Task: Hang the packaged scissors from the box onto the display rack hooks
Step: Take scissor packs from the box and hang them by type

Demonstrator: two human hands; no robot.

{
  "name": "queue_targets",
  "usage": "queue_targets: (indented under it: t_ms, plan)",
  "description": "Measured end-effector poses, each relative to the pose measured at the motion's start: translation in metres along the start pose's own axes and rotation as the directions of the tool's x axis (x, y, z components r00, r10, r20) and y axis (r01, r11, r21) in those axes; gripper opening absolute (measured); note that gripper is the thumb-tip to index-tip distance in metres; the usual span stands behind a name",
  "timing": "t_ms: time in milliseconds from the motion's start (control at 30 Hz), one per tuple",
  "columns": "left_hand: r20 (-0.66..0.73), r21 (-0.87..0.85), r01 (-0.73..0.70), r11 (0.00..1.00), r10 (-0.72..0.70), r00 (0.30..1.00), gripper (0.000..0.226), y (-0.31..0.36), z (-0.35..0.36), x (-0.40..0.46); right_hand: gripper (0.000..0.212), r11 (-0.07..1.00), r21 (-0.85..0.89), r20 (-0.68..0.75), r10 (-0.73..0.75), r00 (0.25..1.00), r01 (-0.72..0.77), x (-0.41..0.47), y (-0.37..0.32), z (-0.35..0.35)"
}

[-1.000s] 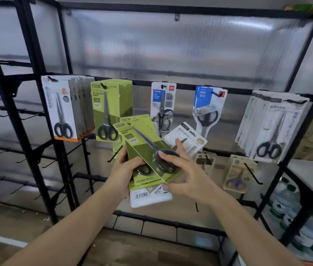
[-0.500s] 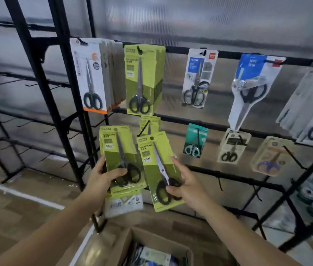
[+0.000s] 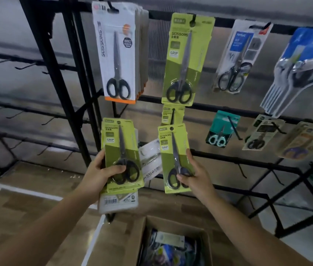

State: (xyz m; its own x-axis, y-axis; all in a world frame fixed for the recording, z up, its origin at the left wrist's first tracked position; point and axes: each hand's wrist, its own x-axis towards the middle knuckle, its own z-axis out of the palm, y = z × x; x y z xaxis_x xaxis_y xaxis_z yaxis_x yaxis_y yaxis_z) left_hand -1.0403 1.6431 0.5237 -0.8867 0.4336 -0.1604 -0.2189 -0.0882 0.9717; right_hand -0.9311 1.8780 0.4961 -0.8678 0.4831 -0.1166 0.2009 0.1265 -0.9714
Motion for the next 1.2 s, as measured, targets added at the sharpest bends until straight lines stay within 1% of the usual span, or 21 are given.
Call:
queue_targets:
  t_ms: [200,333,400,433,500,533,600,633,667,700,733,767,800,833,867,900,933,967,1033,1100,1200]
  plan:
    - [0.043,-0.027,0.043,0.999,-0.042,0.998,0.054,-0.007,-0.018,0.024,0.086,0.988,-0.149,-0.137,0.029,0.990,-0.050,0.026,-0.011,0.015]
    - [0.079,-0.063,0.065,0.996,-0.060,0.995,0.056,-0.006,-0.028,0.034,0.089,0.969,-0.211,-0.188,0.085,0.979,-0.124,0.067,-0.030,0.022]
    - [0.100,-0.055,0.076,0.996,-0.070,0.992,0.059,-0.005,-0.033,0.037,0.090,0.949,-0.279,-0.204,0.093,0.974,-0.149,0.090,-0.039,0.020]
    - [0.107,-0.053,0.078,0.995,-0.072,0.992,0.062,-0.005,-0.035,0.038,0.089,0.920,-0.358,-0.211,0.087,0.974,-0.160,0.100,-0.042,0.019]
    - [0.121,-0.066,0.091,0.994,-0.082,0.989,0.064,-0.006,-0.039,0.039,0.087,0.815,-0.550,-0.222,0.071,0.973,-0.185,0.110,-0.046,0.016]
    - [0.134,-0.076,0.096,0.992,-0.085,0.987,0.062,-0.005,-0.041,0.039,0.087,0.765,-0.613,-0.216,0.078,0.973,-0.197,0.112,-0.044,0.015]
    - [0.158,-0.086,0.099,0.991,-0.085,0.984,0.058,-0.004,-0.044,0.038,0.091,0.712,-0.652,-0.231,0.141,0.963,-0.261,0.114,-0.035,0.015]
    - [0.164,-0.088,0.098,0.991,-0.083,0.983,0.058,-0.002,-0.045,0.037,0.091,0.706,-0.645,-0.256,0.163,0.953,-0.294,0.112,-0.029,0.017]
    - [0.165,-0.091,0.096,0.991,-0.080,0.983,0.061,-0.001,-0.046,0.037,0.088,0.727,-0.614,-0.290,0.155,0.945,-0.307,0.105,-0.024,0.021]
    - [0.161,-0.098,0.093,0.991,-0.076,0.984,0.063,0.000,-0.047,0.036,0.084,0.784,-0.545,-0.331,0.125,0.935,-0.298,0.097,-0.020,0.027]
    - [0.152,-0.114,0.092,0.989,-0.074,0.986,0.064,0.002,-0.048,0.035,0.080,0.866,-0.418,-0.369,0.113,0.923,-0.274,0.087,-0.016,0.034]
    - [0.137,-0.137,0.094,0.986,-0.075,0.988,0.065,0.004,-0.049,0.035,0.079,0.940,-0.215,-0.373,0.171,0.912,-0.263,0.075,-0.014,0.042]
    - [0.122,-0.160,0.095,0.982,-0.076,0.990,0.063,0.006,-0.049,0.035,0.081,0.957,0.038,-0.304,0.286,0.909,-0.288,0.061,-0.015,0.051]
    - [0.109,-0.176,0.093,0.980,-0.074,0.991,0.061,0.007,-0.049,0.034,0.079,0.901,0.264,-0.151,0.391,0.908,-0.344,0.049,-0.017,0.059]
    - [0.107,-0.183,0.087,0.979,-0.068,0.992,0.059,0.008,-0.049,0.034,0.071,0.814,0.393,0.043,0.448,0.893,-0.427,0.039,-0.018,0.067]
    - [0.112,-0.185,0.083,0.979,-0.063,0.992,0.057,0.008,-0.048,0.033,0.059,0.769,0.423,0.196,0.440,0.876,-0.480,0.031,-0.021,0.074]
    - [0.119,-0.186,0.083,0.979,-0.062,0.991,0.057,0.007,-0.046,0.032,0.047,0.762,0.426,0.279,0.403,0.872,-0.488,0.027,-0.023,0.081]
    - [0.121,-0.186,0.086,0.979,-0.064,0.991,0.056,0.007,-0.045,0.030,0.035,0.768,0.437,0.301,0.367,0.880,-0.469,0.026,-0.025,0.088]
    - [0.121,-0.186,0.097,0.978,-0.075,0.990,0.055,0.006,-0.044,0.027,0.018,0.760,0.513,0.247,0.316,0.916,-0.400,0.025,-0.030,0.099]
    - [0.123,-0.195,0.110,0.975,-0.087,0.989,0.055,0.006,-0.044,0.024,0.016,0.741,0.565,0.184,0.314,0.931,-0.362,0.023,-0.036,0.101]
    - [0.134,-0.221,0.133,0.966,-0.105,0.985,0.062,0.005,-0.043,0.023,0.016,0.745,0.571,0.145,0.323,0.935,-0.346,0.018,-0.041,0.096]
